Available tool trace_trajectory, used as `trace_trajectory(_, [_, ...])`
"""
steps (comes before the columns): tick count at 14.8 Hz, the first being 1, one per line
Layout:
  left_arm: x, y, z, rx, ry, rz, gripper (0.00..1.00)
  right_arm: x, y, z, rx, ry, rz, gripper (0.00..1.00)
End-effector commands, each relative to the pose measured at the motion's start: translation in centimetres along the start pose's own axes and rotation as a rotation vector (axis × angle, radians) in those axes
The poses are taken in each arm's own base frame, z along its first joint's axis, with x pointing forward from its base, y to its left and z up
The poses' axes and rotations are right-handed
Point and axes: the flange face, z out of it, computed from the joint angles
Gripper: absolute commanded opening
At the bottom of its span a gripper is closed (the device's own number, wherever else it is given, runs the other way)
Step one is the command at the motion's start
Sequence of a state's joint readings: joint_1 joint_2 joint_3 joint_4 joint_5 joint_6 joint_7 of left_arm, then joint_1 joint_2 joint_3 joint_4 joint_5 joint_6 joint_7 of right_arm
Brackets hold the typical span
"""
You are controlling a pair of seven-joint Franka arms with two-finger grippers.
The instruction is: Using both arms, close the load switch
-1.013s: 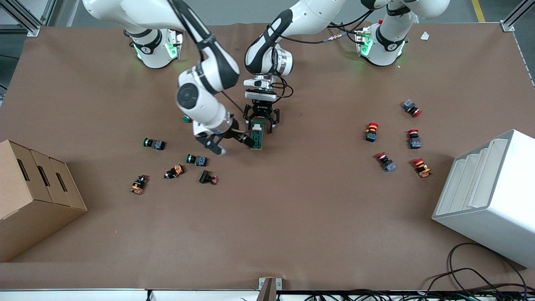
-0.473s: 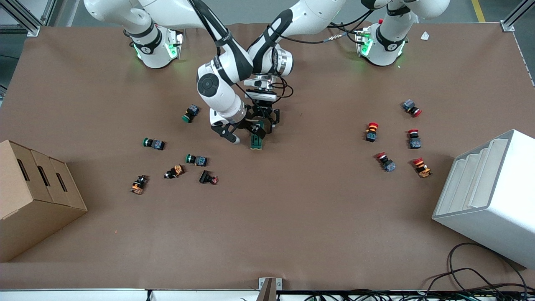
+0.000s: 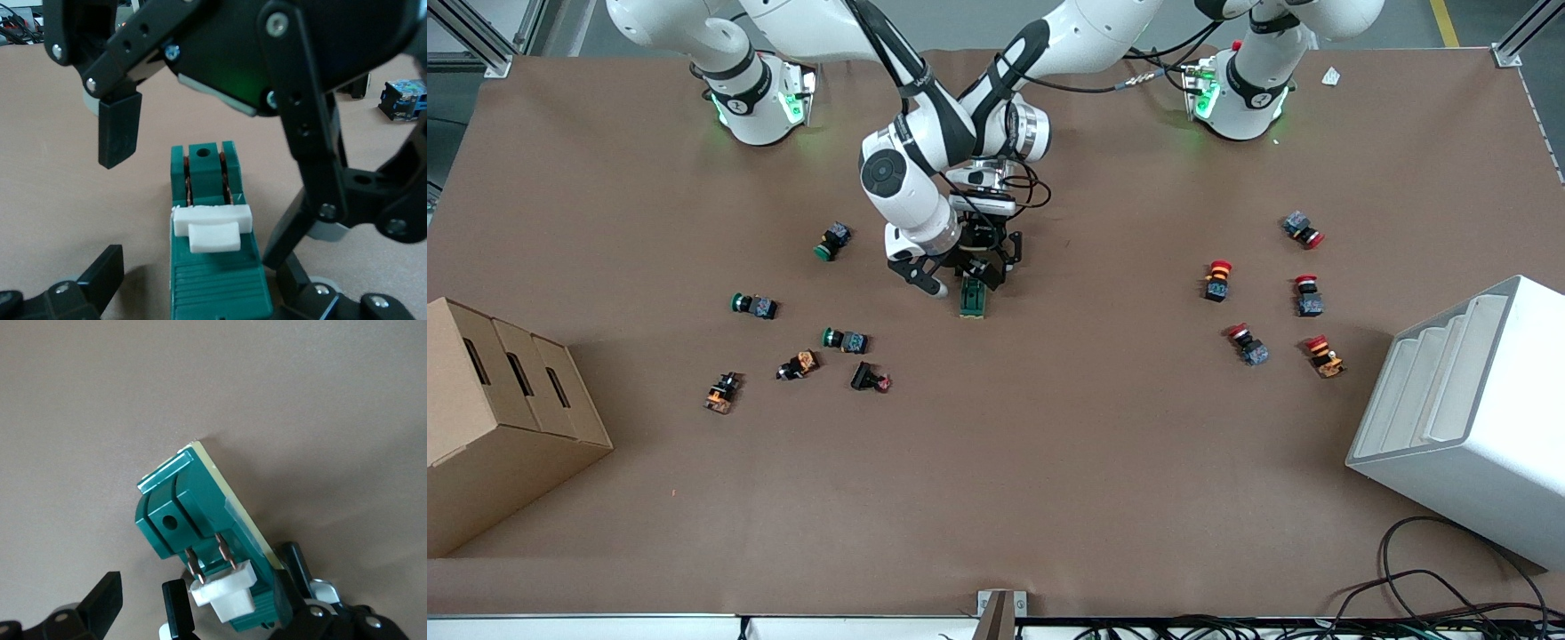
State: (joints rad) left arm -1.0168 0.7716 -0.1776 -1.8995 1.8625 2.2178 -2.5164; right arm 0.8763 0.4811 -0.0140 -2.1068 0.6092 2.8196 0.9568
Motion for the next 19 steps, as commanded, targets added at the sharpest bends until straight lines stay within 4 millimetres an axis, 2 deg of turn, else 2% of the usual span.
trace_trajectory(1, [-0.7, -1.1, 0.3, 0.009, -0.003, 0.024, 1.0, -0.7, 0.0, 0.1, 0.022, 0.001, 0.031, 1.0])
trace_trajectory(4, [-0.6, -1.0, 0.2, 0.008, -0.002, 0.027, 1.0, -0.4, 0.1, 0.8, 0.049, 0.028, 0.045, 1.0])
trace_trajectory(9, [-0.6, -1.1, 0.3, 0.01, -0.001, 0.024, 1.0, -0.3, -1.1, 1.1, 0.071, 0.022, 0.065, 1.0])
trace_trajectory(11, [-0.6, -1.2, 0.3, 0.011, -0.001, 0.023, 1.0, -0.2, -1.4, 2.0, 0.07, 0.021, 0.071, 1.0])
trace_trajectory(13, [-0.4, -1.1, 0.3, 0.01, 0.001, 0.021, 1.0, -1.5, -1.5, 3.1, 0.063, 0.009, 0.065, 1.0])
trace_trajectory(17, [-0.4, -1.3, 0.5, 0.015, 0.001, 0.024, 1.0, -1.6, -1.3, 3.4, 0.052, 0.004, 0.061, 1.0])
trace_trajectory(19, [-0.3, -1.4, 0.5, 0.016, 0.003, 0.025, 1.0, -2.4, -1.2, 3.7, 0.046, -0.001, 0.048, 1.0])
